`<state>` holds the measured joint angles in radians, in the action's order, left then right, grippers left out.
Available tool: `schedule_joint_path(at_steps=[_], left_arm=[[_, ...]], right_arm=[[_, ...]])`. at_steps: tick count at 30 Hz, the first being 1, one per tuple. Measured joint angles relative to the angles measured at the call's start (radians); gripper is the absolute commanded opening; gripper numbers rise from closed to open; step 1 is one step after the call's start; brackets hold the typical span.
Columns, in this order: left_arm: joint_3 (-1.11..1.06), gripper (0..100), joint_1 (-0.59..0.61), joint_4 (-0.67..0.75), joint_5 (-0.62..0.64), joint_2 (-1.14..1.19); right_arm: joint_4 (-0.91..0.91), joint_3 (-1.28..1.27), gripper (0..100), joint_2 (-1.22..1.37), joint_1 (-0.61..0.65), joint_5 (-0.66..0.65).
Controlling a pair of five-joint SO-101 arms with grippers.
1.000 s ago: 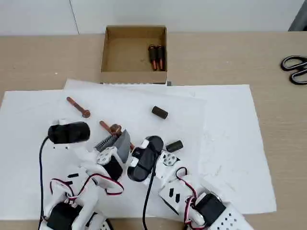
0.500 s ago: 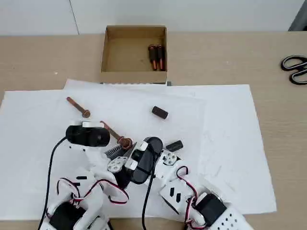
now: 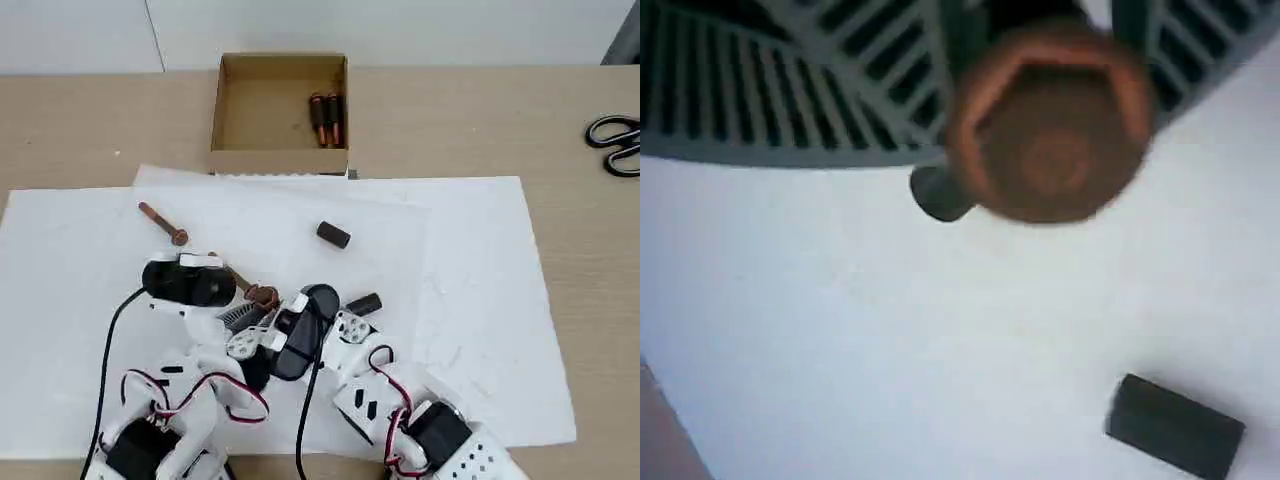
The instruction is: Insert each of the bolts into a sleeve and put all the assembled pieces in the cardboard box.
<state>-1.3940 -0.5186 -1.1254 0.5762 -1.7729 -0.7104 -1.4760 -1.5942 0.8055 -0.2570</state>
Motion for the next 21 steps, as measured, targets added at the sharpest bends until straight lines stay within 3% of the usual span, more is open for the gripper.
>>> schedule_joint_path(at_steps=[16,21], left_arm=[[0.097,22,0.103,-0.005,-0.061,0.011],[0.147,7,0.106,-0.005,-0.061,0.005]], right_arm=[[0.005,-0.006,0.4,-0.002,-0.008,0.000],[0.006,-0.014,0.4,-0.002,-0.005,0.000]])
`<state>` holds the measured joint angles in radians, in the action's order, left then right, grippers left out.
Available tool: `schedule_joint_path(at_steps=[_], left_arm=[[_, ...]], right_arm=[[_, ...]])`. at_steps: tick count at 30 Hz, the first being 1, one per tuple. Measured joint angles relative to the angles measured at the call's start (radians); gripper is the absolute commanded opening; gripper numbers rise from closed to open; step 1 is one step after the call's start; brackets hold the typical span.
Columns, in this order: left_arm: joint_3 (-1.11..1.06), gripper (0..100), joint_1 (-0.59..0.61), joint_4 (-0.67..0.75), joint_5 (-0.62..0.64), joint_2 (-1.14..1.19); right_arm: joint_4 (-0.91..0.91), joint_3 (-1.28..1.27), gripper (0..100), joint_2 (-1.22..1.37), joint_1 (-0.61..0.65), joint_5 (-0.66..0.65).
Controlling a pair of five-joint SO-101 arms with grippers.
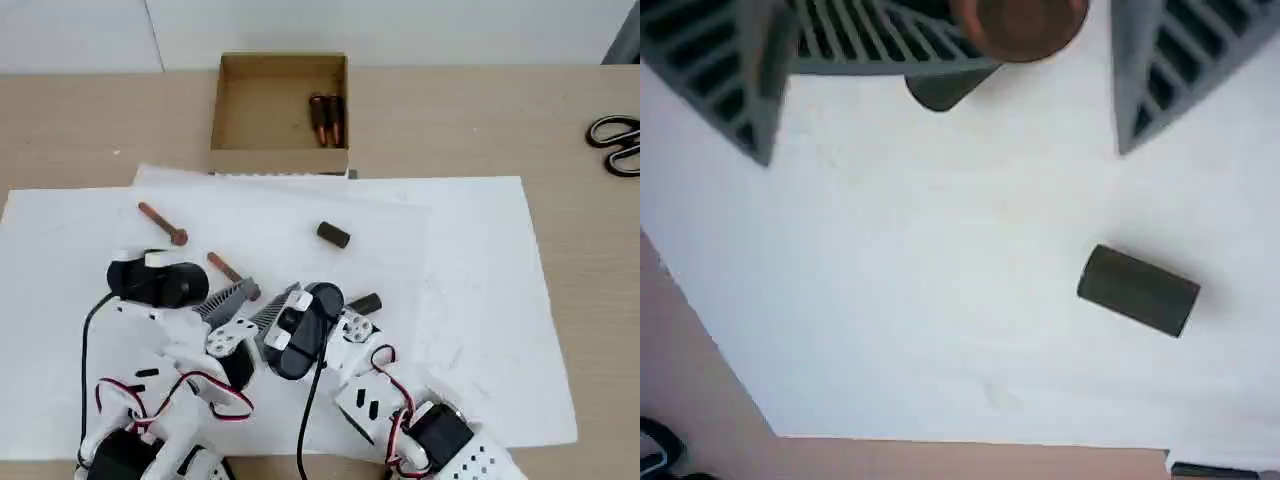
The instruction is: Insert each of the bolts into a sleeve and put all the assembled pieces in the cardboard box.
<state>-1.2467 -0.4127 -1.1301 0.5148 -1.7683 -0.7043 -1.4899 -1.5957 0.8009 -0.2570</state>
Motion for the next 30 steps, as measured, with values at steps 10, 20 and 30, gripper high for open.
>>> schedule_joint_path(at_steps=[10,20,30], left_arm=[[-0.048,1,0.143,0.028,-0.147,-0.003],[-0.331,1,0.460,0.236,-0.425,0.008],[-0.437,1,0.477,0.278,-0.427,0.008]], right_arm=[[0.000,0.000,0.4,0.000,-0.091,0.087],[0.000,0.003,0.4,0.000,-0.276,0.219],[-0.052,0.365,0.4,0.393,-0.351,0.311]])
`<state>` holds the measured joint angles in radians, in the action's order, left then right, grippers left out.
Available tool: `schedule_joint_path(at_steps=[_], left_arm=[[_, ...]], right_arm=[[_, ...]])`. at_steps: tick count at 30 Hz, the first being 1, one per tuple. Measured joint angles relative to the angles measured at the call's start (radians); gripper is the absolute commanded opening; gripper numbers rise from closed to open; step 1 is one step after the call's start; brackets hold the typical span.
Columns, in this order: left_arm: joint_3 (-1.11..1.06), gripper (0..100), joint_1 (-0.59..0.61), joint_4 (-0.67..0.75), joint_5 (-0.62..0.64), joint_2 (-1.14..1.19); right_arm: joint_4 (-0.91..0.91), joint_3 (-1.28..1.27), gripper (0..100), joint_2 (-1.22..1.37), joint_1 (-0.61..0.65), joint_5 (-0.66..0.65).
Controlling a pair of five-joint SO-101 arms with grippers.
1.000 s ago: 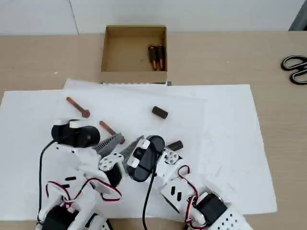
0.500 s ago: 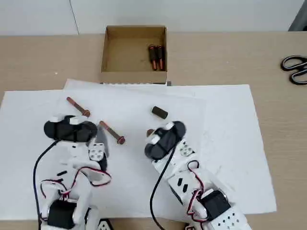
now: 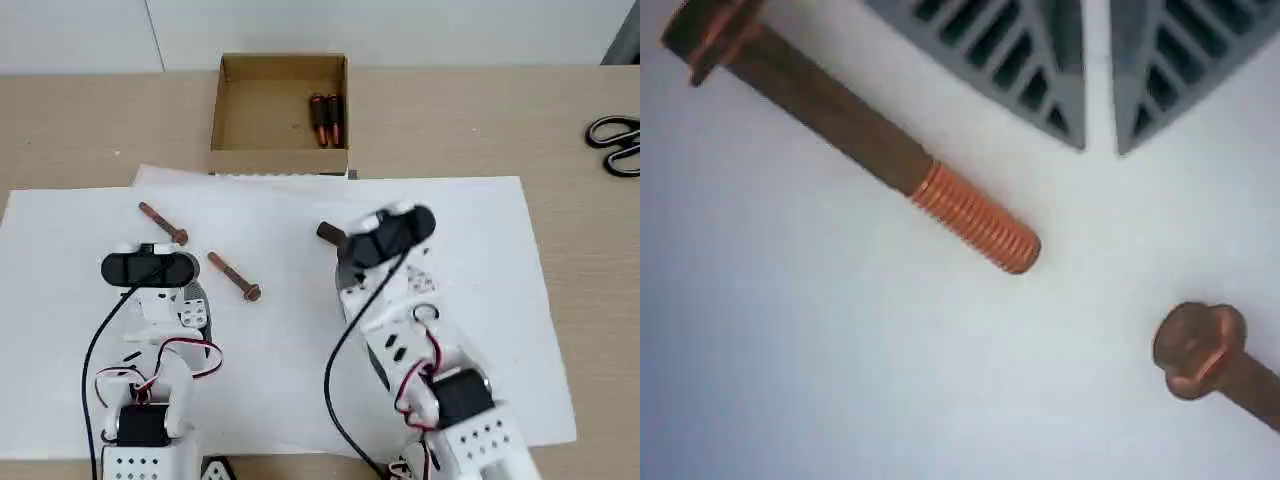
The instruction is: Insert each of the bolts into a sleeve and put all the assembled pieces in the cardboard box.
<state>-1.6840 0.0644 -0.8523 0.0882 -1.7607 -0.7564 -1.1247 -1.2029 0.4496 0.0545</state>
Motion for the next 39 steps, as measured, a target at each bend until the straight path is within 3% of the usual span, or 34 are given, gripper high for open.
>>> schedule_joint_path(at_steps=[12,31,39], left_arm=[[0.000,1,0.002,0.000,0.000,0.000],[0.000,1,0.002,0.000,0.000,0.000],[0.000,1,0.002,0.000,0.000,0.000]], right_arm=[[-0.002,0.700,0.4,0.799,-0.025,-0.002],[-0.002,1.884,0.4,1.910,-0.043,-0.552],[-0.005,2.274,4.3,2.257,-0.043,-0.649]])
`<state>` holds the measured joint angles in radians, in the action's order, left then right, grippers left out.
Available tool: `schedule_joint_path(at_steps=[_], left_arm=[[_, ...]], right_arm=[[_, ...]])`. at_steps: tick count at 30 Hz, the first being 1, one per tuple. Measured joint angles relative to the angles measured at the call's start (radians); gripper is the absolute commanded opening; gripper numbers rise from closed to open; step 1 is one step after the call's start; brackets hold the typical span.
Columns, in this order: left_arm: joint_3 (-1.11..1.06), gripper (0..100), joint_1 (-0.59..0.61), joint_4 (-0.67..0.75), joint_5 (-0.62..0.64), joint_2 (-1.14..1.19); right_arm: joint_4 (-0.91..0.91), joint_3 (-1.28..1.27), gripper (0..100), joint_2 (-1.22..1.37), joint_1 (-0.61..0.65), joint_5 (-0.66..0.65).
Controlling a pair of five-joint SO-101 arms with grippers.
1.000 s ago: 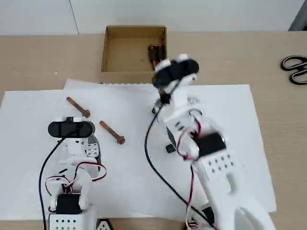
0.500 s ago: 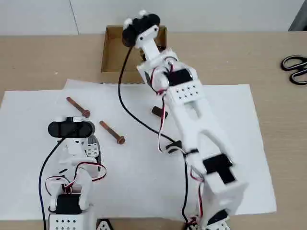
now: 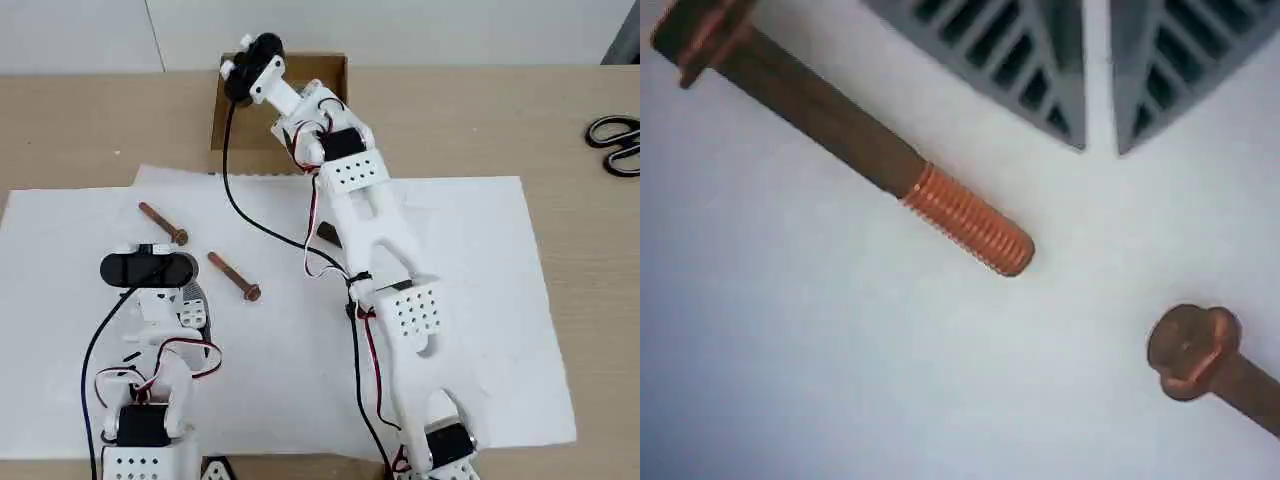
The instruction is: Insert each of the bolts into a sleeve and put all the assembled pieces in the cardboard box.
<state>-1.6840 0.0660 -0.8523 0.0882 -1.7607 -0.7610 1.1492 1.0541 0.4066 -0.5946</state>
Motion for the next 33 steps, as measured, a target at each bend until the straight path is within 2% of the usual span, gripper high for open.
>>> schedule_joint_path(at_steps=[4,14,19,23,33], left_arm=[[0.000,1,0.000,0.000,0.000,0.000],[0.000,1,0.000,0.000,0.000,0.000],[0.000,1,0.000,0.000,0.000,0.000],[0.000,1,0.000,0.000,0.000,0.000],[0.000,1,0.000,0.000,0.000,0.000]], right_arm=[[-0.081,0.137,14.5,0.094,0.000,-0.025],[-0.252,0.347,13.2,0.141,0.000,-0.021],[-0.460,0.476,12.5,0.140,0.000,0.112],[-0.614,0.489,0.0,0.130,-0.003,0.210],[-0.891,0.494,0.4,-0.077,0.005,0.370]])
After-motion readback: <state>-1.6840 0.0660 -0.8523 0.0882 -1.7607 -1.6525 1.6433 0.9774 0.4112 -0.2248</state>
